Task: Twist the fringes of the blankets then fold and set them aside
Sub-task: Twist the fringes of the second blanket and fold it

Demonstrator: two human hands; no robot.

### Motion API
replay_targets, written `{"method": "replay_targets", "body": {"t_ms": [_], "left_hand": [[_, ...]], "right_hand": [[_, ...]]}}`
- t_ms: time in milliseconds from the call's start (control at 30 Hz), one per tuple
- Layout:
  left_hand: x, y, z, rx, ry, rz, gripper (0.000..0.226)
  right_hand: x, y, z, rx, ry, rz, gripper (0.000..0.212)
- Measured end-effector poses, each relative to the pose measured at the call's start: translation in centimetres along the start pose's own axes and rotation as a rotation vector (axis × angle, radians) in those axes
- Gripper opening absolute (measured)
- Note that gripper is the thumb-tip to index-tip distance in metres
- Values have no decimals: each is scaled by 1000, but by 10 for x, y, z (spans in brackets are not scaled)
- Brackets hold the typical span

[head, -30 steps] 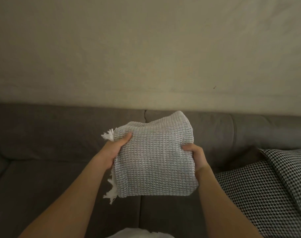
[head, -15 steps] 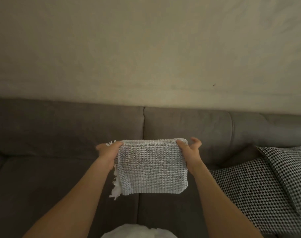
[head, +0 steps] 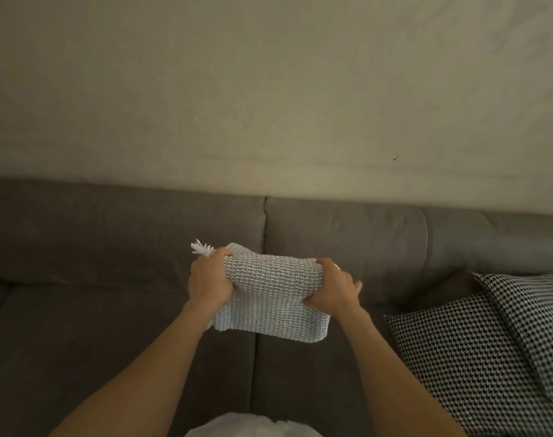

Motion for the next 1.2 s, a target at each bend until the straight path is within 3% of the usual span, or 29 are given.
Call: {"method": "replay_targets", "body": {"t_ms": [100, 200, 267, 333, 467, 567, 733, 800, 933, 1000, 1100, 1200], "left_hand": [[-5, 6, -3, 129, 133, 143, 43], [-2, 17, -11, 217, 199, 217, 33], [2, 18, -15, 365, 152, 195, 41], [6, 10, -12, 458, 33, 71, 63], [-3, -1, 23, 126, -335, -179, 89], [-18, -3, 57, -217, -421, -275, 94], [-28, 12, 82, -497, -378, -146, 71], [-26, 14, 84, -587, -317, -143, 61], [-21, 9, 86, -718, -190, -279, 54], [-22, 7, 90, -719, -167, -384, 51], [-23, 4, 98, -651, -166, -500, 56], [-26, 2, 104, -563, -173, -580, 63]], "right_hand": [[-5, 14, -15, -268, -92, 99, 56], [-7, 22, -37, -372, 121, 129, 48], [-11, 28, -51, -258, 259, 92, 33], [-15, 38, -62, -128, 323, 93, 28], [-24, 57, -88, -50, 500, 167, 20], [-33, 66, -106, 48, 621, 190, 21], [-48, 83, -115, 178, 686, 204, 51], [-59, 89, -116, 72, 687, 270, 71], [-53, 88, -89, -285, 496, 263, 113], [-43, 90, -74, -289, 421, 201, 123], [-33, 93, -71, -294, 450, 134, 135], [-21, 91, -63, -319, 497, -71, 147]]}}
Point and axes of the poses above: each hand's wrist, its own x-axis towards the middle knuckle, its own y-axis out of the back of the hand, z = x × y, the point moved 7 cm from there along x, towards the middle knuckle, and after that the axes turned 7 degrees about -z, right-handed, at the moved point
